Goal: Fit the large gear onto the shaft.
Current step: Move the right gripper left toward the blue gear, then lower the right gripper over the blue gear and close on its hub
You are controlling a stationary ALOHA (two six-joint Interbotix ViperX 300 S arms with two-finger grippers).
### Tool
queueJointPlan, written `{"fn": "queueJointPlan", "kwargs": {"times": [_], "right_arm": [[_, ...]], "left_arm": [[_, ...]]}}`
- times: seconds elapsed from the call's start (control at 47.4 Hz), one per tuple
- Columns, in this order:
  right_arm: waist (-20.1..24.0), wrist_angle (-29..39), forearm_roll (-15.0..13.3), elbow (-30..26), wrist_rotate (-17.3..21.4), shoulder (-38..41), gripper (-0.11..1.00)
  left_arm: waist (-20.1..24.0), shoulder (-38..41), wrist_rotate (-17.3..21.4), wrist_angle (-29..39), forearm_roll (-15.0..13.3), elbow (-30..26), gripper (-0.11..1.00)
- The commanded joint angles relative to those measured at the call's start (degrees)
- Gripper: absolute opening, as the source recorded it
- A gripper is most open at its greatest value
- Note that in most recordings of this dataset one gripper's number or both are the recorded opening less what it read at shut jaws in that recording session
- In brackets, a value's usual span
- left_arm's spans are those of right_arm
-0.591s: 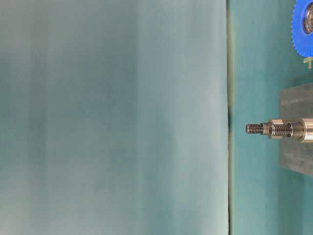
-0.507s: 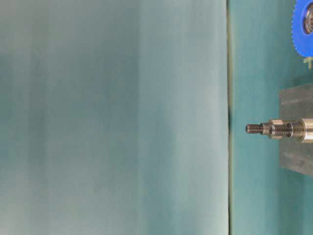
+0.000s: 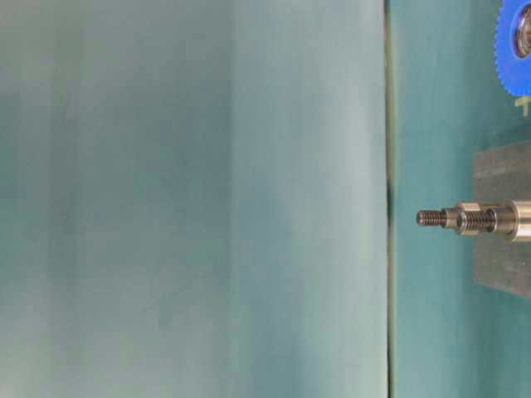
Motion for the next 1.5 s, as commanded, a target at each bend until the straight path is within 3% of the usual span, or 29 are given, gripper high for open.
{"fn": "queueJointPlan", "kwargs": {"times": [0.0, 0.359, 0.486, 0.57, 0.781, 0.845, 1.288, 1.478], "right_arm": [[-0.8, 1.8, -0.3, -2.3, 0.4, 3.3, -0.02], [-3.0, 6.0, -6.3, -8.5, 0.0, 13.8, -0.02], [-4.7, 7.8, -7.0, -10.5, -0.1, 17.8, 0.08], [-5.5, 9.4, -7.0, -11.8, 0.0, 20.6, 0.23], [-5.9, 10.3, -7.9, -15.3, -0.1, 27.4, 0.85], [-5.9, 10.5, -8.0, -16.3, -0.1, 29.4, 0.94], [-6.8, 14.4, -8.3, -22.9, -0.5, 41.0, 0.9], [-6.9, 15.2, -9.8, -23.6, -0.1, 42.7, 0.9]], "left_arm": [[0.7, -0.1, 0.2, 0.2, 0.2, -0.1, 0.0], [1.1, -0.3, 0.4, 6.4, 0.5, -0.4, 0.0], [1.1, -0.3, 1.2, 7.4, 0.5, -0.5, 0.0], [1.1, -0.3, 2.9, 8.2, 0.5, -0.7, 0.0], [1.2, 0.0, 4.6, 8.7, 0.5, -2.0, 0.0], [1.3, 0.0, 4.6, 8.7, 0.5, -2.0, 0.0], [1.2, 0.3, 4.7, 8.7, 0.5, -2.1, 0.0], [1.2, 0.4, 4.7, 8.4, 0.5, -2.2, 0.0]]}}
